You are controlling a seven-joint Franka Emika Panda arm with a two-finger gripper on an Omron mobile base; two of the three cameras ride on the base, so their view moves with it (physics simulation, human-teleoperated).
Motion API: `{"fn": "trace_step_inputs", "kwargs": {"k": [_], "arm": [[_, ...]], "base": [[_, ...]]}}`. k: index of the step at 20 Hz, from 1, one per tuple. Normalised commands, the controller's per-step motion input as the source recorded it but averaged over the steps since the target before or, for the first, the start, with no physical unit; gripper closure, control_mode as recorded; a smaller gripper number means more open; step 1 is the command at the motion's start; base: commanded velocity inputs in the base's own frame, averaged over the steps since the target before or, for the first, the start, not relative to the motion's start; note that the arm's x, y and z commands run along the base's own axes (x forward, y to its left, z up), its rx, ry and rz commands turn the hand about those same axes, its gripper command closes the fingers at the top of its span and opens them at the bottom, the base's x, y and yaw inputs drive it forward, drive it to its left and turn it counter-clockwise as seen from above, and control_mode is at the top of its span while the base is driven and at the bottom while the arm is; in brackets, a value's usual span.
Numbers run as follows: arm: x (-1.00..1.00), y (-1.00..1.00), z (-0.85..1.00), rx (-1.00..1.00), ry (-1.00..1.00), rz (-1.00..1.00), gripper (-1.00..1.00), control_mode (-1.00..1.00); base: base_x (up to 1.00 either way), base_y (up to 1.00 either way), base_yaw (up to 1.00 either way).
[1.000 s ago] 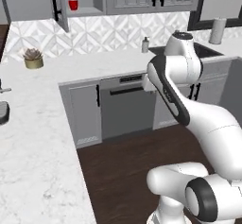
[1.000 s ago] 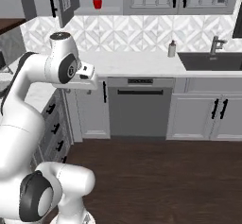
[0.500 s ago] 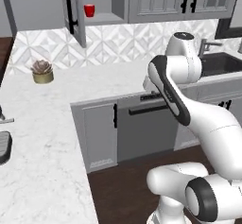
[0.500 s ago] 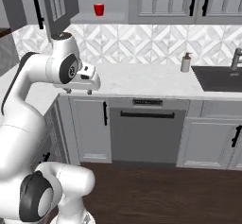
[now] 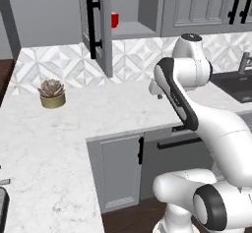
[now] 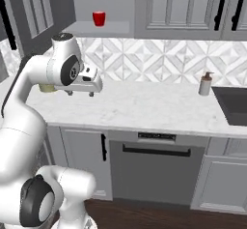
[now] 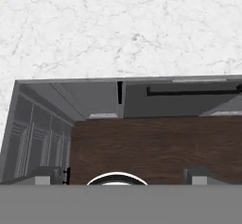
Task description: Gather all objects into one cabinet and sort the glasses and bowls to opposite sides.
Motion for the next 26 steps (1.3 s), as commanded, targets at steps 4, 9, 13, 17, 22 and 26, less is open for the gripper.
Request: {"fn": "trace_step_inputs", "kwargs": {"k": [4, 9, 13, 17, 22, 26], "arm": [[0.0, 0.0, 0.0, 0.0, 0.0, 0.0, -1.0, 1.0], [0.0, 0.0, 0.0, 0.0, 0.0, 0.0, -1.0, 1.0], [0.0, 0.0, 0.0, 0.0, 0.0, 0.0, -1.0, 1.0], [0.0, 0.0, 0.0, 0.0, 0.0, 0.0, -1.0, 1.0], [0.0, 0.0, 0.0, 0.0, 0.0, 0.0, -1.0, 1.0], [0.0, 0.0, 0.0, 0.0, 0.0, 0.0, -1.0, 1.0]], "base": [[1.0, 0.0, 0.09], [1.0, 0.0, 0.09], [0.96, 0.0, 0.09], [0.76, 0.0, 0.09], [0.49, 0.0, 0.09], [0.41, 0.0, 0.08]]}}
